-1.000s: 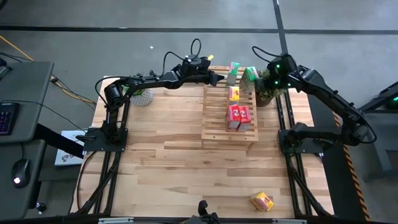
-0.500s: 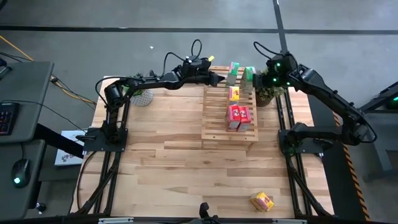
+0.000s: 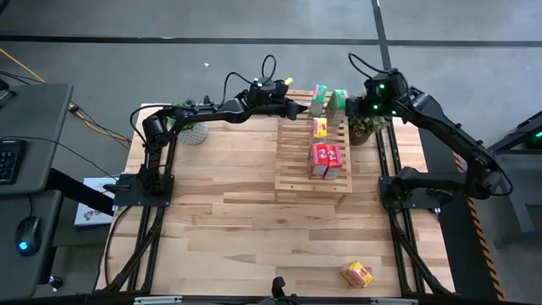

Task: Stack cereal on shelf
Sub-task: Put the green cereal on the shelf

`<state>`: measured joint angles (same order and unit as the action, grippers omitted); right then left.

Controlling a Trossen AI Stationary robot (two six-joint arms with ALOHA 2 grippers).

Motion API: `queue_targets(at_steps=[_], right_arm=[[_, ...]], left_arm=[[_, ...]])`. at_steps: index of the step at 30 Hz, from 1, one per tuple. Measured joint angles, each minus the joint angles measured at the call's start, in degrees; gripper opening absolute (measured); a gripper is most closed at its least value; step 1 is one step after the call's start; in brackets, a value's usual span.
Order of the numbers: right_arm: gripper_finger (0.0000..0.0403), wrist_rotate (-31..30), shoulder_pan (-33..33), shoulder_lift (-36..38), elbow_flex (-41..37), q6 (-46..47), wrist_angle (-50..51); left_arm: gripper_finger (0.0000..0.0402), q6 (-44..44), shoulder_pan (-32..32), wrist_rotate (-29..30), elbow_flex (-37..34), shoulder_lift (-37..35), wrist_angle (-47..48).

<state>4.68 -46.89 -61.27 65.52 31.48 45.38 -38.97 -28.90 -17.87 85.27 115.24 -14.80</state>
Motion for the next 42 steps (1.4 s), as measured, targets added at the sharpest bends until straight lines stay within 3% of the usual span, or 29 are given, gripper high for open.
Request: queue_targets(at_steps=[8, 16, 34, 42], right_arm=[[0.0, 6.49, 1.51, 2.93, 0.0, -0.3, 11.98], [0.0, 5.42, 5.22, 1.04, 0.0, 0.54, 6.05], [0.0, 5.62, 5.33, -4.05, 0.0, -0.47, -0.58], [0.0, 12.97, 5.33, -2.54, 0.0, -1.93, 0.76]], left_arm=[[0.0, -0.03, 0.05, 0.0, 0.0, 0.04, 0.0], [0.0, -1.33, 0.3, 0.18, 0.0, 0.04, -0.02], [0.0, -4.47, 2.46, 0.11, 0.0, 0.04, -0.01], [0.0, -4.03, 2.18, -0.15, 0.0, 0.04, -0.02]])
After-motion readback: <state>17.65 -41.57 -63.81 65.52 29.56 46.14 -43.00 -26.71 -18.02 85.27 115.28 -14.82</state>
